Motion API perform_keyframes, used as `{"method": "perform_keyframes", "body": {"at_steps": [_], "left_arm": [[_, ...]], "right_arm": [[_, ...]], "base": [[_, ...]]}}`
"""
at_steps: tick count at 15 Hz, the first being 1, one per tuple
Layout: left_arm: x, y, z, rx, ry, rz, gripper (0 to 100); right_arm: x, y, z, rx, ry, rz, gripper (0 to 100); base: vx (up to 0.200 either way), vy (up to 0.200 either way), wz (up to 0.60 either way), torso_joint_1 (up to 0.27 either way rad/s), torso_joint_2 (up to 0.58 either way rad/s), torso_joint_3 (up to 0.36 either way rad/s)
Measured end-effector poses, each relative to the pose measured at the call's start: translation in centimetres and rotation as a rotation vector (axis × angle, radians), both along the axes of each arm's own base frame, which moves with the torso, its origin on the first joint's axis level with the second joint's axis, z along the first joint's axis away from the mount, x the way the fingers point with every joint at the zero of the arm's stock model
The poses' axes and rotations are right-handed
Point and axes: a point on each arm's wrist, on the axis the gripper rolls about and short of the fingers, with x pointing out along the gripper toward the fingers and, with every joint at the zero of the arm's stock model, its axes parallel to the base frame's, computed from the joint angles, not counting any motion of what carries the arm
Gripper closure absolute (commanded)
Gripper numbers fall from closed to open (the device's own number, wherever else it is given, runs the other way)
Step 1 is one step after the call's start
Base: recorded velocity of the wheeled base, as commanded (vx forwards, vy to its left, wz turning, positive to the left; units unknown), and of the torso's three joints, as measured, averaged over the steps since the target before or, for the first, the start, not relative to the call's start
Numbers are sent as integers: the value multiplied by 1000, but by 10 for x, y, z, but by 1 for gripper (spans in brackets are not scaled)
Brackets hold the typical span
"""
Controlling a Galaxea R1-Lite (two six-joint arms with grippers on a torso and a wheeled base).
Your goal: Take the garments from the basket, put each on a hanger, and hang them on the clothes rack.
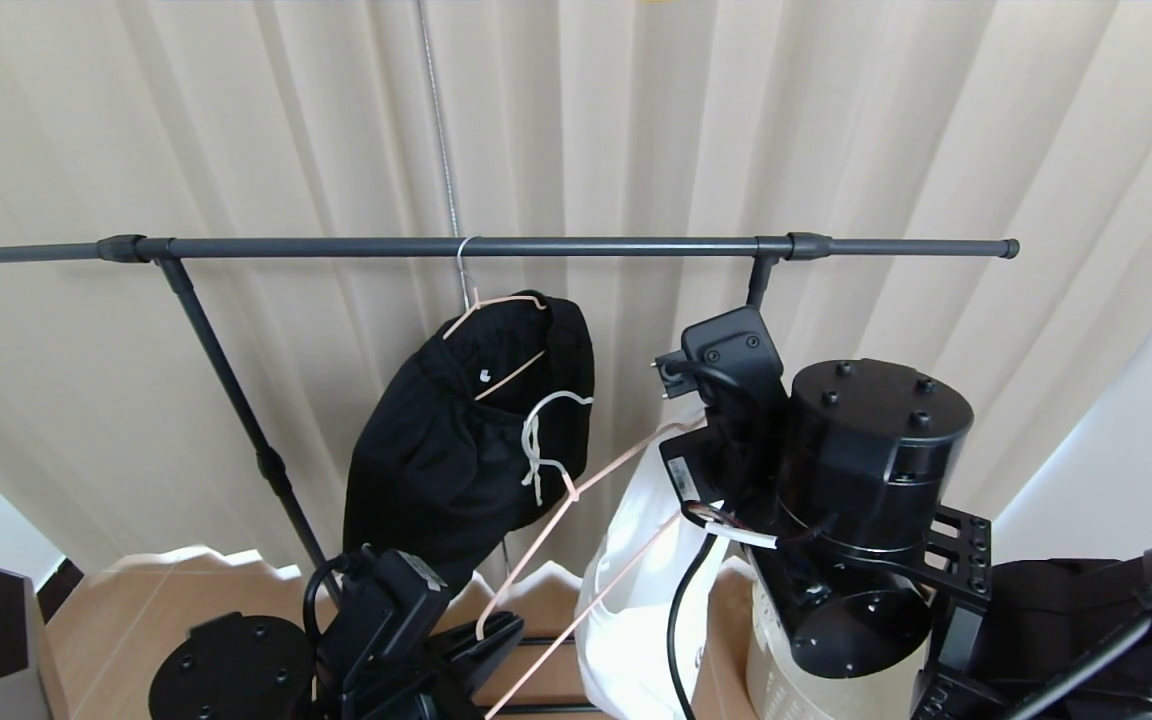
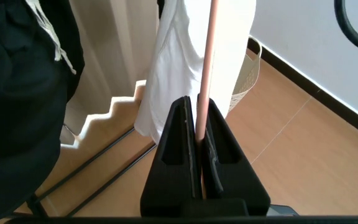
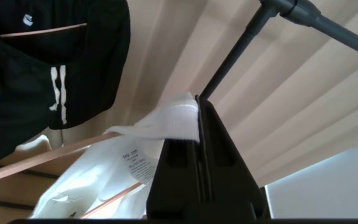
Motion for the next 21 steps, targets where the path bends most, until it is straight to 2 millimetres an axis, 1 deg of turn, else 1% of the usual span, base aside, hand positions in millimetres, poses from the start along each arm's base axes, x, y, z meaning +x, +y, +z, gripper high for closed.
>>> {"method": "perform_keyframes", "body": {"at_steps": [6,9,13,17,18,21], "left_arm": [[0,0,0,3,-6,-1,100],[1,0,0,6,-8,13,100],[1,0,1,4,-13,20,100],[1,0,1,6,-14,19,100],[1,0,1,6,-13,19,100],[0,0,2,3,-16,19,100]], "right_arm": [[-23,19,0,21,-11,93,100],[-29,26,0,57,-10,119,100],[-40,40,-2,113,-1,168,100],[-43,47,-2,155,5,207,100],[-43,47,-2,164,4,211,0],[-42,47,-2,167,-1,213,0]], "base": [[0,0,0,0,0,0],[0,0,0,0,0,0],[0,0,0,0,0,0],[0,0,0,0,0,0],[0,0,0,0,0,0],[0,0,0,0,0,0]]}}
